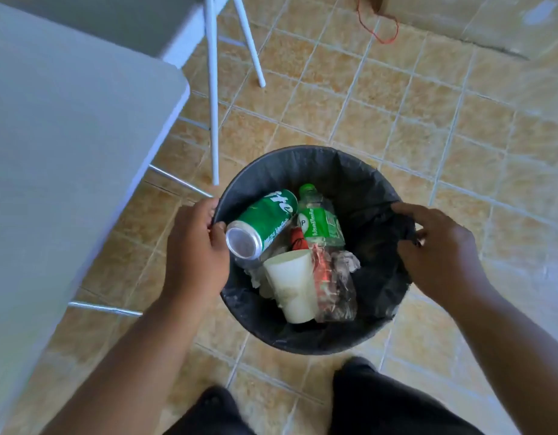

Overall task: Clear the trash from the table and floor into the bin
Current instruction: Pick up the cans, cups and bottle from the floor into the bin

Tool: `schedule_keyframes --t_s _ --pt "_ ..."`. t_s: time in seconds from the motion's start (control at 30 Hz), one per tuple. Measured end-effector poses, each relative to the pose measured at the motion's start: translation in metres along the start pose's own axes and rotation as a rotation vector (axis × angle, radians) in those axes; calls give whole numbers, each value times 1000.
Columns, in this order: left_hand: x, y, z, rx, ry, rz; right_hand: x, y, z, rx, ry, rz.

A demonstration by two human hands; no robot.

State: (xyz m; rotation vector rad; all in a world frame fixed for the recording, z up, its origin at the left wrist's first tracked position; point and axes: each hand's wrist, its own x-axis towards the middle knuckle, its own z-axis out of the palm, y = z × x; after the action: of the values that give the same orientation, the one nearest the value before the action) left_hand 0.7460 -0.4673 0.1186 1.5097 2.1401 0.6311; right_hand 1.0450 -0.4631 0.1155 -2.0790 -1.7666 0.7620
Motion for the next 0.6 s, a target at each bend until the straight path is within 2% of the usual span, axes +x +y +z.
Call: schedule_keyframes --t_s 0.13,0.33,0.5,0.6 --pt "-65 86 -84 -20 -33 -29 -52 -43 -121 -19 18 18" --pt "-121 204 -185 -41 -29 -78 -104 -93 -285 -46 4 -59" --pt "-136 286 -235 -106 21 -49 -119 -111 -378 -73 60 -148" --pt "-126 323 -257 -115 36 5 -114 -123 -414 -44 125 -140"
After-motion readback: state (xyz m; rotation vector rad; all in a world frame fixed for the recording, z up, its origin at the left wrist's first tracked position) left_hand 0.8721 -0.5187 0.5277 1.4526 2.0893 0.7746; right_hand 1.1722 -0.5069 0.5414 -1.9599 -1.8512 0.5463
